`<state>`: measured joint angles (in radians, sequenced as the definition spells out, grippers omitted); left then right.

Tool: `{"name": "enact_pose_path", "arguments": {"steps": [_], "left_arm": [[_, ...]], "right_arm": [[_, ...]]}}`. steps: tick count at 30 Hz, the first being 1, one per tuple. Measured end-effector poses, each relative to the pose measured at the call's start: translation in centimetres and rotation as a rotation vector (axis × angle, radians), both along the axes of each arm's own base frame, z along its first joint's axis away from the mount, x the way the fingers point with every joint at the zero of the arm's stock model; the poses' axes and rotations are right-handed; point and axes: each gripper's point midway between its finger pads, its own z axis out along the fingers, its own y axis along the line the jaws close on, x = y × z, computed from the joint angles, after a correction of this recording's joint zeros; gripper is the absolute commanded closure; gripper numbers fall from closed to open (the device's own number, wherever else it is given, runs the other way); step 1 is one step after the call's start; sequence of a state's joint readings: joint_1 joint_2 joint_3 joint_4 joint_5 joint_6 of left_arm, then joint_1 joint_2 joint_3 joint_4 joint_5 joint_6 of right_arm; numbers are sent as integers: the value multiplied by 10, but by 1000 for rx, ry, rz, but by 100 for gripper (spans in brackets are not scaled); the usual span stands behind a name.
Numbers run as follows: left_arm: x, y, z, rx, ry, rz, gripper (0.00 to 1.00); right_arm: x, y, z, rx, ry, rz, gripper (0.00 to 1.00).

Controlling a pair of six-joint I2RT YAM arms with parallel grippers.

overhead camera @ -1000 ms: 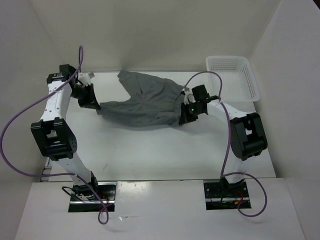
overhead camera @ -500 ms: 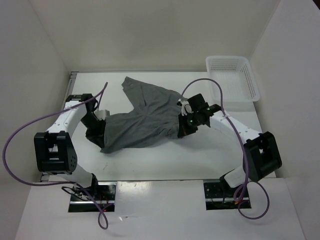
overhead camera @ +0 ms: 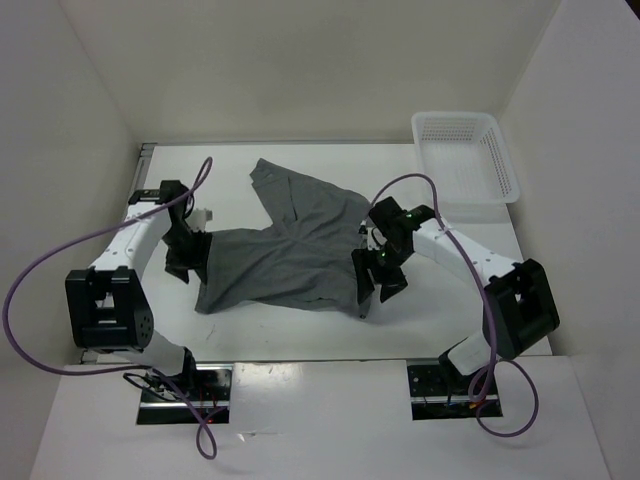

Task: Fold and stack the shorts
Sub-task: Flatten the shorts out

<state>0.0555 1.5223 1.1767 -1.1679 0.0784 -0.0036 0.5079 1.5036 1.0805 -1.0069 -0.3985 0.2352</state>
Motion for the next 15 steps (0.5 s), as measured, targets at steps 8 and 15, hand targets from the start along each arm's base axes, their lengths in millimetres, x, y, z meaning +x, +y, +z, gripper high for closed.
{"name": "enact_pose_path", "arguments": {"steps": [8,15], "left_arm": [[130,-1,-9,30,-325,-30,34],[153,-15,-59,30,-302,-71,38]], "right_arm": [[14,-6,52,-17,-128,-117,78],[37,31,6,34,-132,-110,100]]}}
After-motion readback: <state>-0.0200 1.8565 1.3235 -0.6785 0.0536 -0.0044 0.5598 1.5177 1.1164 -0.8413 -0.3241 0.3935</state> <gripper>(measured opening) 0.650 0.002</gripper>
